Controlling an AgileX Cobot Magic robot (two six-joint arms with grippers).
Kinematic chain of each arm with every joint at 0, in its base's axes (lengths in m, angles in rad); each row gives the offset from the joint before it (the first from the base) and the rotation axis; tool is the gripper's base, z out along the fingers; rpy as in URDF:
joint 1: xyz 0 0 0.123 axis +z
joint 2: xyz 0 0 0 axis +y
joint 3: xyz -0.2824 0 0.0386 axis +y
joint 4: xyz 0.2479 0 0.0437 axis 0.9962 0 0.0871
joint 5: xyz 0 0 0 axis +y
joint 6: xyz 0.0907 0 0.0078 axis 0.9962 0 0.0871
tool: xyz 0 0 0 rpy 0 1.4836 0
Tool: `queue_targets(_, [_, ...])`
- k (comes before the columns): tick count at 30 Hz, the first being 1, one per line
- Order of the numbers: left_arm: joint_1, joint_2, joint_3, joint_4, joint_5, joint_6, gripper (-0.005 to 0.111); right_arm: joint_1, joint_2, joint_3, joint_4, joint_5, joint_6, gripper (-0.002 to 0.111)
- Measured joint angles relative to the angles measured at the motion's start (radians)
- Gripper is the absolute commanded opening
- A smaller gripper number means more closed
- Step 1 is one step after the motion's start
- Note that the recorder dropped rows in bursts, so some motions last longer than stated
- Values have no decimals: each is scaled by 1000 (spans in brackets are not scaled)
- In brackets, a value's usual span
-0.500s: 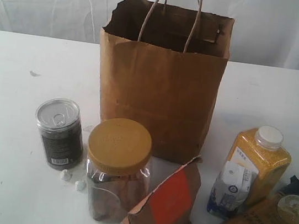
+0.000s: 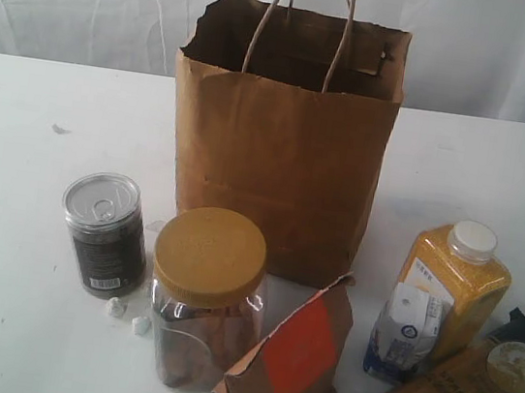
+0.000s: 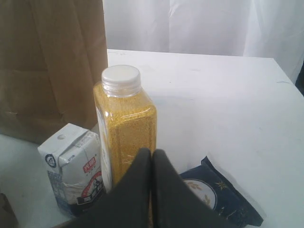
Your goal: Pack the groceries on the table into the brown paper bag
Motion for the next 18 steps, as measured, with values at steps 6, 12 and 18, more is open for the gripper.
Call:
queue_targets(6, [0, 0, 0, 0, -9, 0, 0, 0, 0, 0, 0, 0, 9, 0])
queue_targets(12, [0, 0, 0, -139, -9, -343, 0, 0, 0, 0, 0, 0, 20, 0])
queue_targets(18, [0, 0, 0, -221, -3, -680, 0, 0, 0, 0, 0, 0, 20, 0])
